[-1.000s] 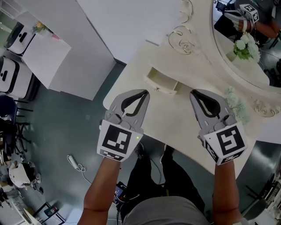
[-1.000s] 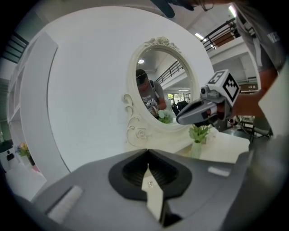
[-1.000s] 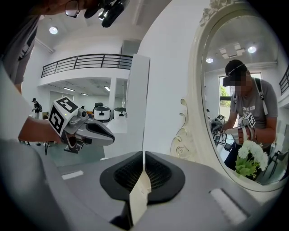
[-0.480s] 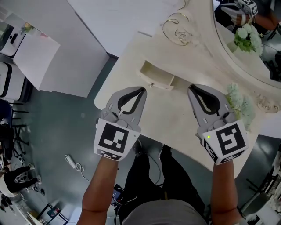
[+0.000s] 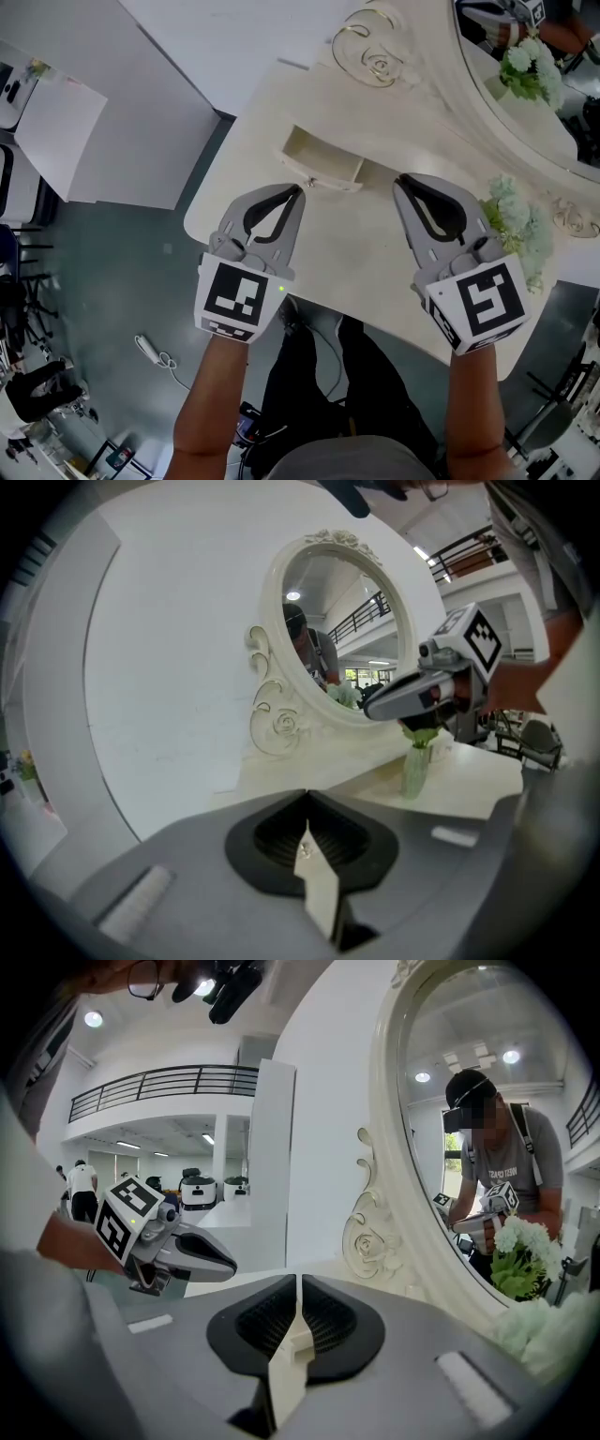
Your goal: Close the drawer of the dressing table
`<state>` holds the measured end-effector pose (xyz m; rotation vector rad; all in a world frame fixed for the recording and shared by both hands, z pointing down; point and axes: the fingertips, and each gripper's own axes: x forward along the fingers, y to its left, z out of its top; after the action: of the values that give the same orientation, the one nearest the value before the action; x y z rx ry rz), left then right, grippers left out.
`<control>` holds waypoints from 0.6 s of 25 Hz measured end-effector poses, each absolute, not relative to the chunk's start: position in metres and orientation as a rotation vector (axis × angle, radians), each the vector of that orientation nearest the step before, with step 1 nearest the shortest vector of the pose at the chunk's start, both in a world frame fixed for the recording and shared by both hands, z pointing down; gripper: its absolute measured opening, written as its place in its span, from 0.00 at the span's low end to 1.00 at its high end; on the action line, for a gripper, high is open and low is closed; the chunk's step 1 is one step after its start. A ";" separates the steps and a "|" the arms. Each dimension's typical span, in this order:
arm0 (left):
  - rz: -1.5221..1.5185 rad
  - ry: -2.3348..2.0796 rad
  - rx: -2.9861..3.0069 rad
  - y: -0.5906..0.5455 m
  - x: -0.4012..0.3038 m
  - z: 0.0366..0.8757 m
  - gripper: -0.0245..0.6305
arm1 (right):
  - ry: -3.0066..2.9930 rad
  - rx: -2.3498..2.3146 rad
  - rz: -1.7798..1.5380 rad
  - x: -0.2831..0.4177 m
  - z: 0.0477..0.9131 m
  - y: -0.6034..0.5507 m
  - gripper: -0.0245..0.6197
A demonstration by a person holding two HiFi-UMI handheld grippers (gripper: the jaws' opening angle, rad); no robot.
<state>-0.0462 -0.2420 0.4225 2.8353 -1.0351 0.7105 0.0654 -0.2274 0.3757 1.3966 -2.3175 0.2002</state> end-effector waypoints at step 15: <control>0.757 -1.011 2.784 -0.252 -0.044 0.475 0.04 | -2.312 1.410 0.229 0.068 0.405 -0.238 0.08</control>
<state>-0.0437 -0.2523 0.4752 2.7844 -1.0109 0.7571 0.0679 -0.2383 0.4046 1.4104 -2.3117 0.2290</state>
